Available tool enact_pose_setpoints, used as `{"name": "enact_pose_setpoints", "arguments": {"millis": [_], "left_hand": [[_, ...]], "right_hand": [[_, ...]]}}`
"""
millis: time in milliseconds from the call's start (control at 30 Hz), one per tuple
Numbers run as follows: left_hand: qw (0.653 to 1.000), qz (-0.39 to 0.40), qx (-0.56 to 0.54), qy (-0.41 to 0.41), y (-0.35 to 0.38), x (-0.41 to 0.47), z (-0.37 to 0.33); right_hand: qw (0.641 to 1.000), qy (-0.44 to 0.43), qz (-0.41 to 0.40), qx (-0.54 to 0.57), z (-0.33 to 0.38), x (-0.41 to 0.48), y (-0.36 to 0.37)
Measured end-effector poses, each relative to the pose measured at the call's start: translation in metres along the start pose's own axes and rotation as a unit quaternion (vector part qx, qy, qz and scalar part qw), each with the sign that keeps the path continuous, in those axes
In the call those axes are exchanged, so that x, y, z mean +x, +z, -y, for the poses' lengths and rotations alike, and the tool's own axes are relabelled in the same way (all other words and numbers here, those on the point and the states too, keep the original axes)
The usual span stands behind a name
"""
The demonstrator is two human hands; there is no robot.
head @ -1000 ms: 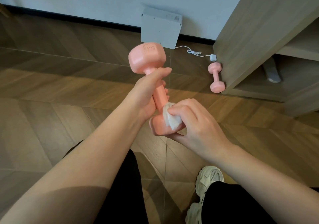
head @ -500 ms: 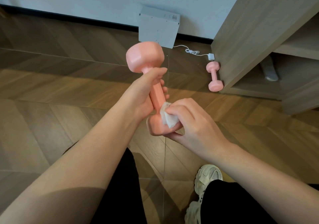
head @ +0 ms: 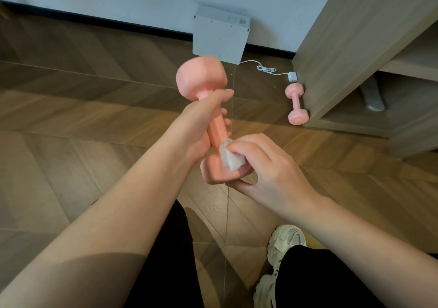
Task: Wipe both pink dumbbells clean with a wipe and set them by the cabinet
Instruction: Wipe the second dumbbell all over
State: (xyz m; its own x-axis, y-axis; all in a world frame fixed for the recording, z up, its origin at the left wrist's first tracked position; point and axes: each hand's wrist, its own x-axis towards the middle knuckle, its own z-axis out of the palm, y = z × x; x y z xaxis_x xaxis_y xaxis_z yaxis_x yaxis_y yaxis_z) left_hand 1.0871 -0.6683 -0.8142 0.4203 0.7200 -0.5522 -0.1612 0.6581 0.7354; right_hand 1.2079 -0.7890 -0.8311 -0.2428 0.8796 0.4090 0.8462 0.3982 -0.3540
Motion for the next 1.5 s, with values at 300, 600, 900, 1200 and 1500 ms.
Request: {"name": "enact_pose_setpoints", "arguments": {"millis": [300, 600, 900, 1200, 1500], "left_hand": [[0.997, 0.061, -0.042, -0.004, 0.006, -0.004, 0.003], [0.998, -0.006, -0.038, -0.048, 0.000, 0.003, -0.001], [1.000, 0.021, -0.008, 0.019, 0.009, 0.000, -0.005], [0.998, 0.042, -0.041, -0.010, 0.007, -0.005, 0.001], [1.000, 0.004, 0.016, 0.012, -0.018, 0.006, 0.012]], "right_hand": [[1.000, 0.017, -0.004, -0.018, 0.004, -0.001, -0.002], [0.999, -0.016, 0.017, -0.026, 0.000, 0.001, -0.005], [1.000, 0.020, 0.007, -0.011, -0.003, 0.005, -0.007], [0.993, 0.102, 0.051, 0.004, 0.009, 0.000, -0.004], [0.969, 0.162, 0.176, 0.063, -0.008, 0.011, -0.035]]}}
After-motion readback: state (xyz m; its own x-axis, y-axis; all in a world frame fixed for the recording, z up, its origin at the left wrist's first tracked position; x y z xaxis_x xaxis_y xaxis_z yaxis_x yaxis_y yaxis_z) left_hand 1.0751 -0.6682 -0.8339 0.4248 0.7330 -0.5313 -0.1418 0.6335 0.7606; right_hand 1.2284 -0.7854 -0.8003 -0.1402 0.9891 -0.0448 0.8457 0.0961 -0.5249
